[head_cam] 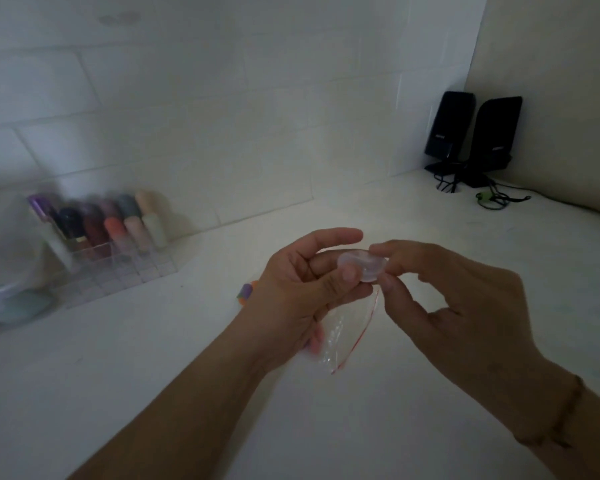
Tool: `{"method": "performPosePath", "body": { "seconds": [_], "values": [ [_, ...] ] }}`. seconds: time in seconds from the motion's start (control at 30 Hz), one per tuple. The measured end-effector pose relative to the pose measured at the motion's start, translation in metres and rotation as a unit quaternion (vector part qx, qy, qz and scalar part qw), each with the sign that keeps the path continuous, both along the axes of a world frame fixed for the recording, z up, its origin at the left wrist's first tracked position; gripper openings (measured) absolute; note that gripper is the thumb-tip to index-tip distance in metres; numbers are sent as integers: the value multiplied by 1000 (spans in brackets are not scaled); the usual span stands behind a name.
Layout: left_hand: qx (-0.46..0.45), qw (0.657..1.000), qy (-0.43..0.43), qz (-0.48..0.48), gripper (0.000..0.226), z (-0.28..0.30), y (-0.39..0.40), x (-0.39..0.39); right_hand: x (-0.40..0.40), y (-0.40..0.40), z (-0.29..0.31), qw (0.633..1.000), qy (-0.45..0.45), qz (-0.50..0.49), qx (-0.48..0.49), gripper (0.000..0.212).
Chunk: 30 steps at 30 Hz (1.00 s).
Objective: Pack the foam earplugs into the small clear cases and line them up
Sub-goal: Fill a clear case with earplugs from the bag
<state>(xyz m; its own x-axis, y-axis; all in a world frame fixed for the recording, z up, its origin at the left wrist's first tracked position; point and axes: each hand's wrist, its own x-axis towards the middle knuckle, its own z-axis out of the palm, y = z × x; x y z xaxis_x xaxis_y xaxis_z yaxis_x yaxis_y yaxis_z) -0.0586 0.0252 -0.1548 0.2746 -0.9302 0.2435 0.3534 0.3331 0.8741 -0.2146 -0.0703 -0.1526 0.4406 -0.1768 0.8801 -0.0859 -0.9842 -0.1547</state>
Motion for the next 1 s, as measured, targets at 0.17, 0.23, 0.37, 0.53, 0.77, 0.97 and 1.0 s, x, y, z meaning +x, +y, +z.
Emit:
{"method": "performPosePath", "body": {
  "seconds": [0.17, 0.23, 0.37, 0.53, 0.77, 0.97, 1.0],
  "values": [
    [8, 1000, -24, 1, 46, -1, 1, 1, 2, 3, 0, 999, -2, -32, -17, 13],
    [17, 999, -47, 1, 49, -2, 2, 2, 3, 3, 0, 999, -5, -32, 1, 15],
    [46, 990, -134, -8, 52, 1, 4, 2, 3, 5, 1, 998, 10, -14, 61, 11],
    [35, 985, -169, -21, 48, 8, 8, 14, 7, 6, -5, 984, 62, 72, 153, 34],
    [40, 980, 119, 154, 14, 20, 10, 69, 3, -4, -11, 969, 200, -6, 148, 11],
    [18, 959, 191, 207, 14, 9, 6, 79, 9, -11, -33, 934, 336, 5, 124, 35],
    [30, 956, 193, 220, 13, 7, 5, 79, 10, -12, -32, 934, 336, 18, 120, 37]
  ]
}}
